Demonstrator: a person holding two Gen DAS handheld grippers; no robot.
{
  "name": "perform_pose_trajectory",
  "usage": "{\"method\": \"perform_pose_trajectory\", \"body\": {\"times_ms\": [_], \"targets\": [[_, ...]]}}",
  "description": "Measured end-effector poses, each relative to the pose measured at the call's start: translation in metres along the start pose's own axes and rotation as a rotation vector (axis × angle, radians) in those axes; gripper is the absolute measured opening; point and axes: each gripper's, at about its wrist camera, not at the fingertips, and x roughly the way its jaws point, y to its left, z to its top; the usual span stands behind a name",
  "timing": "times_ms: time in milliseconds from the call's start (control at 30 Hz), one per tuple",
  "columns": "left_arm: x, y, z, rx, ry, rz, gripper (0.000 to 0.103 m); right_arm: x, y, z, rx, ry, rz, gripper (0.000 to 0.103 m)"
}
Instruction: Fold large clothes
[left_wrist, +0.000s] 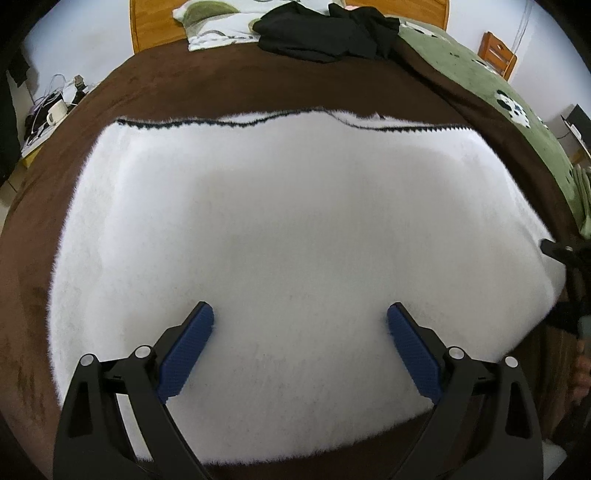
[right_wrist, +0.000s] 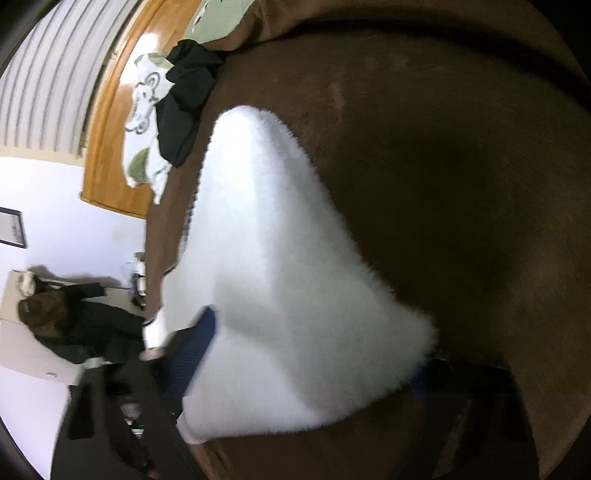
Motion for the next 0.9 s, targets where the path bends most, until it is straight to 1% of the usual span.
{"method": "perform_pose_trajectory", "body": {"times_ms": [33,67,100,167,200,300,367,433,467,500,567,633,700,733,800,900], "targets": [[0.003,0.000,-0.001,0.007,0.005,0.003,0.095,0.000,-0.002,0.001,0.007,0.003,0.002,0.042],[0.006,-0.001,0.000,0.009,0.011,0.006,0.096,-0.002,-0.006,0.000,0.025,0.001,0.020,0.037],[0.009,-0.002,0.000,0.012,0.017,0.012,0.097,-0.005,-0.009,-0.001,0.041,0.001,0.043,0.030],[0.012,-0.004,0.002,0.018,0.029,0.017,0.097,-0.015,-0.008,-0.002,0.047,-0.012,0.069,0.024],[0.013,-0.004,0.003,0.019,0.031,0.016,0.097,-0.021,-0.004,-0.002,0.042,-0.022,0.080,0.015],[0.013,-0.005,0.002,0.026,0.030,0.018,0.097,-0.032,0.014,0.000,0.024,-0.046,0.139,0.014],[0.012,-0.006,0.004,0.028,0.034,0.027,0.097,-0.039,0.024,0.001,0.011,-0.050,0.162,0.014],[0.006,-0.007,0.007,0.011,0.021,0.030,0.093,-0.043,0.035,0.005,-0.009,-0.041,0.176,0.014],[0.000,-0.006,0.008,-0.008,0.002,0.021,0.092,-0.044,0.038,0.006,-0.018,-0.038,0.175,0.014],[-0.009,-0.006,0.008,-0.036,-0.026,-0.013,0.092,-0.045,0.041,0.007,-0.032,-0.035,0.167,0.014],[-0.014,-0.011,0.007,-0.049,-0.040,-0.052,0.092,-0.046,0.045,0.008,-0.054,-0.033,0.154,0.014],[-0.009,-0.020,0.003,-0.012,-0.016,-0.055,0.094,-0.047,0.044,0.008,-0.057,-0.030,0.154,0.014],[0.003,-0.029,-0.004,0.047,0.003,-0.019,0.097,-0.047,0.045,0.007,-0.061,-0.028,0.160,0.014],[0.006,-0.031,-0.004,0.058,0.002,-0.013,0.097,-0.046,0.046,0.006,-0.071,-0.027,0.160,0.014],[0.009,-0.032,-0.004,0.067,0.005,-0.012,0.097,-0.045,0.055,0.007,-0.102,-0.027,0.166,0.014],[0.010,-0.027,-0.002,0.044,0.016,-0.029,0.097,-0.050,0.075,0.005,-0.163,-0.030,0.178,0.014]]}}
